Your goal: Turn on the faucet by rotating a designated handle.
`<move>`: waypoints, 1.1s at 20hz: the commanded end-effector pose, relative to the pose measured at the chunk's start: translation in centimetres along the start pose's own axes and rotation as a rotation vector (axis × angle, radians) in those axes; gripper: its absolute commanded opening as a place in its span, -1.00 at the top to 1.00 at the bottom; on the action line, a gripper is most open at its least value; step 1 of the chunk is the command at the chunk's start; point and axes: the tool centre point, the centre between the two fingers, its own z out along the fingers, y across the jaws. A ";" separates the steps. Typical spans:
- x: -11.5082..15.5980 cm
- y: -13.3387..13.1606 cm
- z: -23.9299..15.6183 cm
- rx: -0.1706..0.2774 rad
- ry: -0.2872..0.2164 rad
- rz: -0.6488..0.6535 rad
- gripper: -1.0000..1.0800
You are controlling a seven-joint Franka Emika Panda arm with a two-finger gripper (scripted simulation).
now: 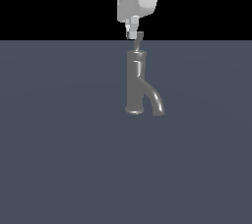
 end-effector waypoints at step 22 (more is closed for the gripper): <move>7.5 -1.0 0.0 -0.001 -0.002 0.006 1.00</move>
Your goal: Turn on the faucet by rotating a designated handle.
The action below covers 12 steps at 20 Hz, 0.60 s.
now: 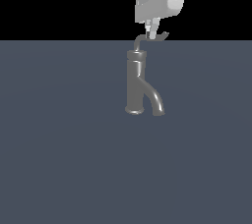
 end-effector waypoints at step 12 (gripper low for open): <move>4.7 -1.8 0.0 0.009 0.009 0.033 1.00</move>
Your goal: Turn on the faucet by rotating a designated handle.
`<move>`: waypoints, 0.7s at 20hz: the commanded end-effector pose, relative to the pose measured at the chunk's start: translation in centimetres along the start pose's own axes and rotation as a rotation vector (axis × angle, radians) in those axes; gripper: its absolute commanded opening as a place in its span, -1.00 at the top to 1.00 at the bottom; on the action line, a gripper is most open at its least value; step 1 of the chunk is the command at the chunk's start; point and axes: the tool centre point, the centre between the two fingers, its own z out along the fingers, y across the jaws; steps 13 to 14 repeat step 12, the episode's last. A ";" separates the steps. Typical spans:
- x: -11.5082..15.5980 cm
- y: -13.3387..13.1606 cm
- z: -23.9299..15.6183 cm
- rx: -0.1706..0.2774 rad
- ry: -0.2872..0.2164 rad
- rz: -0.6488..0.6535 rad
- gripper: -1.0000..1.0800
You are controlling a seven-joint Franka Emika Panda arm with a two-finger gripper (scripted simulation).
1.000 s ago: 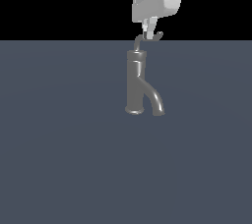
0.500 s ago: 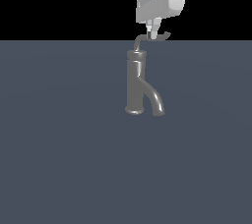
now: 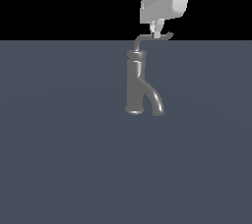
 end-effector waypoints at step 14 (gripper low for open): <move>5.2 -1.0 -0.1 0.005 0.011 0.045 1.00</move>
